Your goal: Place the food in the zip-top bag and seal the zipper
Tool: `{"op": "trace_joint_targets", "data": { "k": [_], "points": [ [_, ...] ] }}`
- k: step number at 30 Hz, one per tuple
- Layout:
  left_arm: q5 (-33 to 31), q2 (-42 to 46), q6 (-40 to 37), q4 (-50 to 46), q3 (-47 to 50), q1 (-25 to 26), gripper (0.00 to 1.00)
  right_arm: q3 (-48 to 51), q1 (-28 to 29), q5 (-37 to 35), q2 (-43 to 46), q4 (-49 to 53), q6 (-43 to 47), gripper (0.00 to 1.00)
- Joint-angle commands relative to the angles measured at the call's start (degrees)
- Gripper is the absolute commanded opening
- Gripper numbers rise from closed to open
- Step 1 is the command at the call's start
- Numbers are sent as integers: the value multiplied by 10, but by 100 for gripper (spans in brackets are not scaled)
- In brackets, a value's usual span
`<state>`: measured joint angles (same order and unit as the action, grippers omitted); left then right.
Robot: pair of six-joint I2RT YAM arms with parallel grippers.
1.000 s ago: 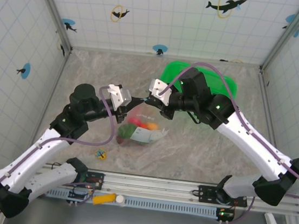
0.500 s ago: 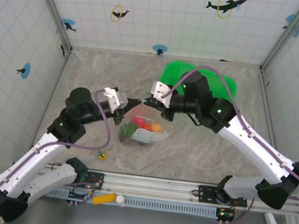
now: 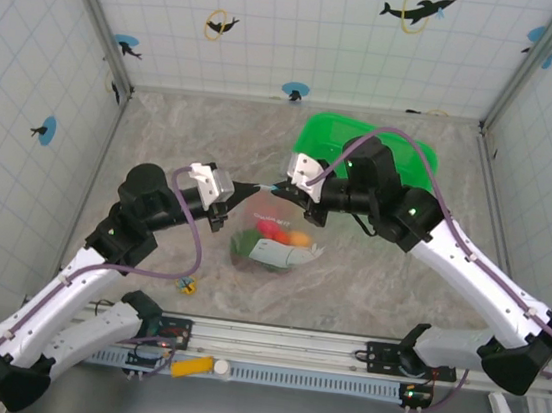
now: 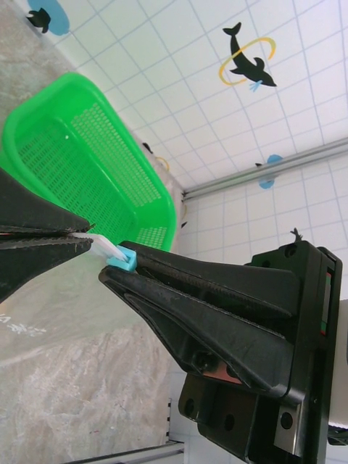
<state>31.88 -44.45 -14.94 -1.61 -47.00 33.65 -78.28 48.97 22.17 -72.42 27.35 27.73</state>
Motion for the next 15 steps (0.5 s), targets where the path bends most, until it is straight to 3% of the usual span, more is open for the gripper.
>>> {"op": "trace_joint_targets", "data": {
  "k": [1, 15],
  "points": [
    [-85, 46, -1, 59, -5, -25, 0, 24, -45, -81, 38, 92, -10, 0],
    [-92, 53, 3, 70, -2, -25, 0, 47, -58, -80, 56, 98, -17, 0]
  ]
}}
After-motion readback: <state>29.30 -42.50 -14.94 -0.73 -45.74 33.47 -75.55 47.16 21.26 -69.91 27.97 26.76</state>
